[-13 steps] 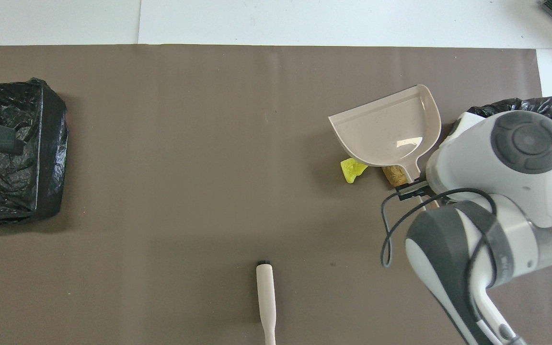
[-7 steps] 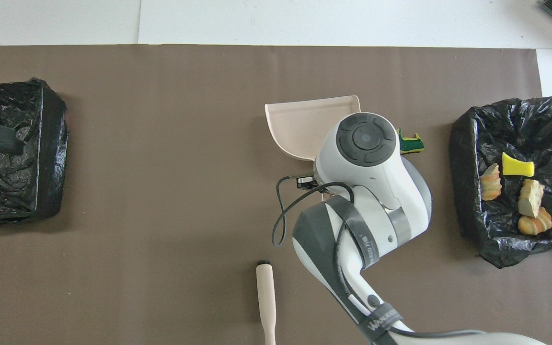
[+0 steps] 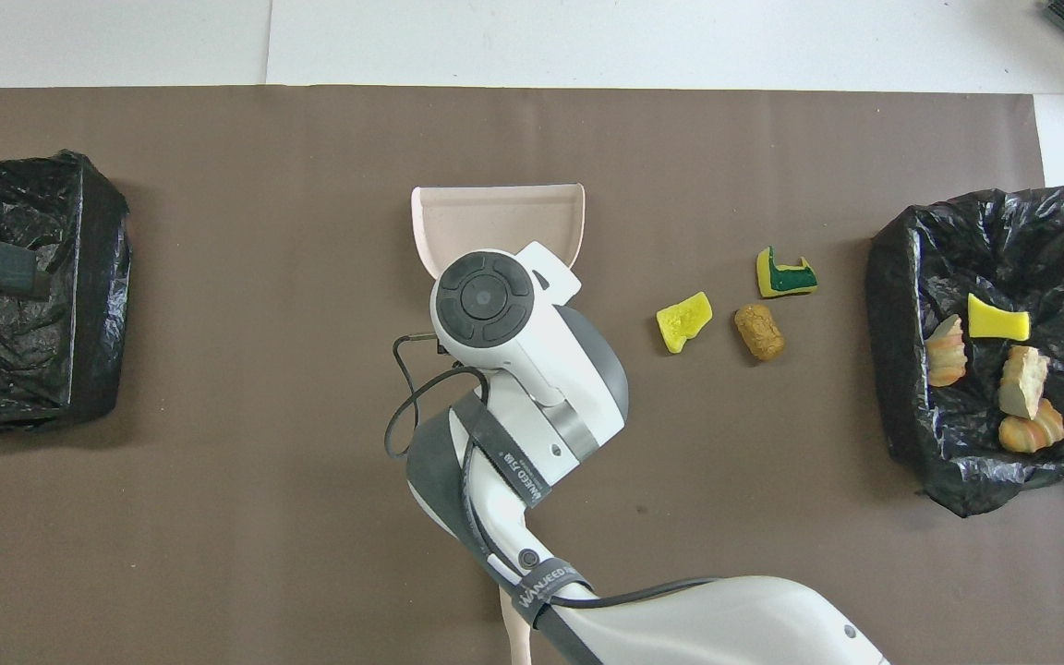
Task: Sweep and dump trash in bin
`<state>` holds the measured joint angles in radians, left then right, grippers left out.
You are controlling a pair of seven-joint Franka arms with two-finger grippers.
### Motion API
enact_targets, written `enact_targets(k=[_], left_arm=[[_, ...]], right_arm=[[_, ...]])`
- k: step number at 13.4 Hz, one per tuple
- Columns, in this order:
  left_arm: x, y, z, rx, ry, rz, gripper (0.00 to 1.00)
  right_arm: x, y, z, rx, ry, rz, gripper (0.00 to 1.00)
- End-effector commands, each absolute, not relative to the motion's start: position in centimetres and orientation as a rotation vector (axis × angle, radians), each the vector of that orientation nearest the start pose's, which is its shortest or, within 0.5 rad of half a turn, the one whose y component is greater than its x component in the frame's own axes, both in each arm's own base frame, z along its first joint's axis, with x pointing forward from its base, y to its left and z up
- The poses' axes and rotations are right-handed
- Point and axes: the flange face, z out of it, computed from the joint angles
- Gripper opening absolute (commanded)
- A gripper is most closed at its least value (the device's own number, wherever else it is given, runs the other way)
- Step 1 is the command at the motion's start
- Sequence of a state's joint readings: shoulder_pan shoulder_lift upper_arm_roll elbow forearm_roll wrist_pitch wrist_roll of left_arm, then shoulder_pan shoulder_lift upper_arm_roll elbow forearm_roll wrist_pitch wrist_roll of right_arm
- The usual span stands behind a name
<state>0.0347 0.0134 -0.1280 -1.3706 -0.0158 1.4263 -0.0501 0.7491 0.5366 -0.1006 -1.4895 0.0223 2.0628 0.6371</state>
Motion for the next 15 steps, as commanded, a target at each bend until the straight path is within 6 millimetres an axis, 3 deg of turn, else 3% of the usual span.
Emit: enact_targets(k=[1, 2, 3, 4, 6, 9, 12, 14, 15], left_arm=[[53.1, -5.7, 69.7, -3.146, 0.078, -0.035, 1.0], [53.0, -5.7, 69.7, -3.146, 0.079, -0.031, 1.0], [53.0, -5.8, 69.7, -3.148, 0.081, -0.033, 1.0], [53.2, -5.9, 69.7, -3.148, 0.084, -0.042, 1.0], [53.3, -6.1, 69.8, -3.149, 0.091, -0.067, 1.0], [53.8, -6.2, 70.0, -3.15, 0.1, -0.124, 1.0], [55.2, -6.2, 69.6, -3.153, 0.1, -0.197, 1.0], [56.7, -6.5, 68.5, -3.155, 0.101, -0.27, 1.0], [57.5, -8.2, 67.4, -3.156, 0.143, -0.284, 1.0]], right_arm=[[55.0, 45.4, 35.5, -3.115, -0.039, -0.117, 0.0], [55.0, 45.2, 35.4, -3.126, -0.051, -0.111, 0.17], [55.0, 45.1, 35.4, -3.132, -0.063, -0.106, 0.67], [55.6, 44.3, 35.7, -3.135, -0.05, -0.112, 1.0], [56.1, 42.4, 37.7, -3.151, -0.037, -0.087, 1.0], [54.5, 40.7, 41.2, -3.177, -0.024, -0.002, 1.0], [50.7, 37.6, 44.3, -3.158, -0.05, 0.04, 1.0], [47.4, 36.5, 45.1, -3.154, -0.072, 0.079, 1.0], [45.8, 36.6, 45.2, -3.155, -0.091, 0.1, 1.0]])
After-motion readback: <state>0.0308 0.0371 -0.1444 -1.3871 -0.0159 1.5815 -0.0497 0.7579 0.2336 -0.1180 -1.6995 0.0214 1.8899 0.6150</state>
